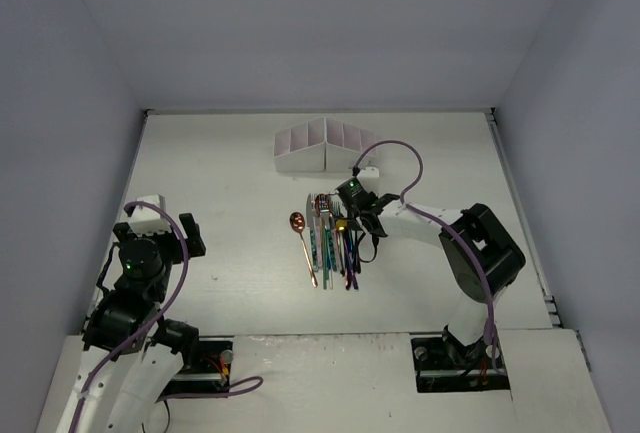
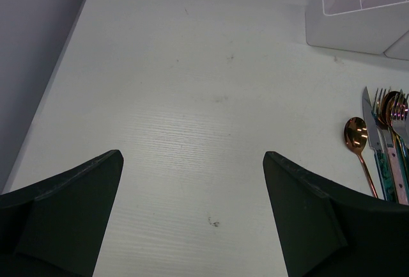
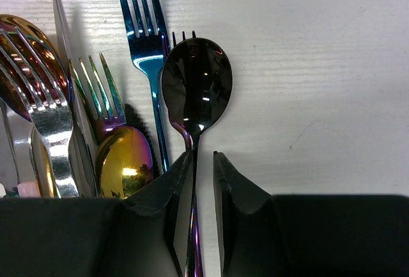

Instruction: Sort the eating utensils into containers

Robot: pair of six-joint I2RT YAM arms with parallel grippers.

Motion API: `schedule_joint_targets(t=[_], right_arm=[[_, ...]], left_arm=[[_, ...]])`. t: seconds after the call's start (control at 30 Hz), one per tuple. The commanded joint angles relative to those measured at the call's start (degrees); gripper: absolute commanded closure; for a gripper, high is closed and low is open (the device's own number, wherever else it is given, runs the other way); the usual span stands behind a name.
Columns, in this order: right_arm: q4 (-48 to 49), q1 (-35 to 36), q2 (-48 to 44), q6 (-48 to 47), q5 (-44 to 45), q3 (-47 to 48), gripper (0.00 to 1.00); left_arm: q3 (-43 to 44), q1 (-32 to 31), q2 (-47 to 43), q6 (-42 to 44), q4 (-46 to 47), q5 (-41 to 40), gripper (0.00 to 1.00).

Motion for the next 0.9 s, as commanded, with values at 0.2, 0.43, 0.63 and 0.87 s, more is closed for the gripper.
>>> schedule_joint_targets(t=[0.2, 0.43, 0.63, 0.87], right_arm=[[1.60, -1.26, -0.90, 1.63, 0.41, 0.35, 0.85], [1.69, -2.67, -2.54, 1.63, 0.32, -2.44, 0.87], [1.67, -3.25, -3.31, 1.63, -0.23, -3.67, 0.87], [1.69, -3.20, -2.82, 3.11, -1.64, -3.70, 0.87]], left_arm=[[0.68, -0.40, 0.81, 0.42, 4.21, -0.01, 0.10], [0.68, -0.40, 0.81, 0.42, 4.21, 0.01, 0.10], [0.68, -0.49, 0.98, 0.42, 4.21, 0.19, 0.10], [0.64, -0.54, 1.12, 0.42, 4.25, 0.14, 0.10]])
